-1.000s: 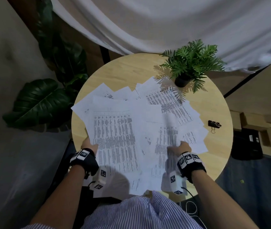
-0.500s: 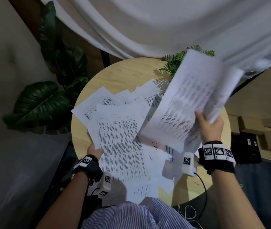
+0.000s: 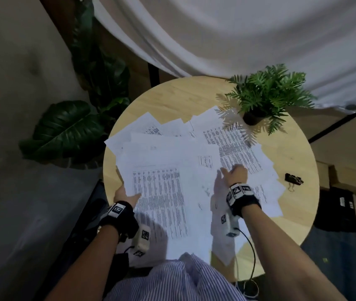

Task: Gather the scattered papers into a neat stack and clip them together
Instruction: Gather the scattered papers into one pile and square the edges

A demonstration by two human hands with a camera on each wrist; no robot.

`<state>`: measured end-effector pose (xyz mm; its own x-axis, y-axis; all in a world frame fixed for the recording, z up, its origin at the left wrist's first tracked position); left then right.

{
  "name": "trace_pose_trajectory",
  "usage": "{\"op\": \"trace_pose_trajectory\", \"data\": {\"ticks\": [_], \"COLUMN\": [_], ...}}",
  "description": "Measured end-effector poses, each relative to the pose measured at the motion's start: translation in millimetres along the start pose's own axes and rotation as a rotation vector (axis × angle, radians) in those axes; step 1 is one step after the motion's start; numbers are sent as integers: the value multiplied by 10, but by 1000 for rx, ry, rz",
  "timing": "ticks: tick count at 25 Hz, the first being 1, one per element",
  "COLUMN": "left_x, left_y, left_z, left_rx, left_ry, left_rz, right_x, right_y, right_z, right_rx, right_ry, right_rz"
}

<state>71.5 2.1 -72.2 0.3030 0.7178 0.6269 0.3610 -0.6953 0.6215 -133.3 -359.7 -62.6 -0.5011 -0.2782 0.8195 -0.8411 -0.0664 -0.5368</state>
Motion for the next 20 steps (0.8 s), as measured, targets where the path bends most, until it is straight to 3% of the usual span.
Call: {"op": "trace_pose_trajectory", "data": {"ticks": [4,8,11,15,18,20], "left_x": [101,64,277,474,418,380], "left_y": [-181,-182,-147,-1,57,116], "left_z": [73,44,80,74,9,-27], "left_rx": [74,45,52,17,15,15], "left_ry": [-27,-51,47,109,90,89], "left_rz": [67,97,128,115,126,147], "right_x": [-141,-369,-21,565,476,362], "right_y": [-84,-121,-144,-274,31,193], "right_z": [-131,-380,61,841,967,932], "right_rx": [-130,-227,-175,83,96,134], "right_ry": [-158,-250,-177,-29,-166,-238], "right_rz": [10,114,144,-216,-517,-567]}}
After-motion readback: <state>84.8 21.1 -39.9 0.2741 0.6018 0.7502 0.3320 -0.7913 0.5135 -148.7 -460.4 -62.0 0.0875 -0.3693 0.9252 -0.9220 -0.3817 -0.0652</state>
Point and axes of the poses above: each hand's wrist, its own z-axis towards the middle knuckle, its own x-axis out of the back of the hand, y = z × x, the point moved 10 cm from there along z, towards the middle knuckle, and after that the axes turned 15 degrees about y, right-handed, at the moved point
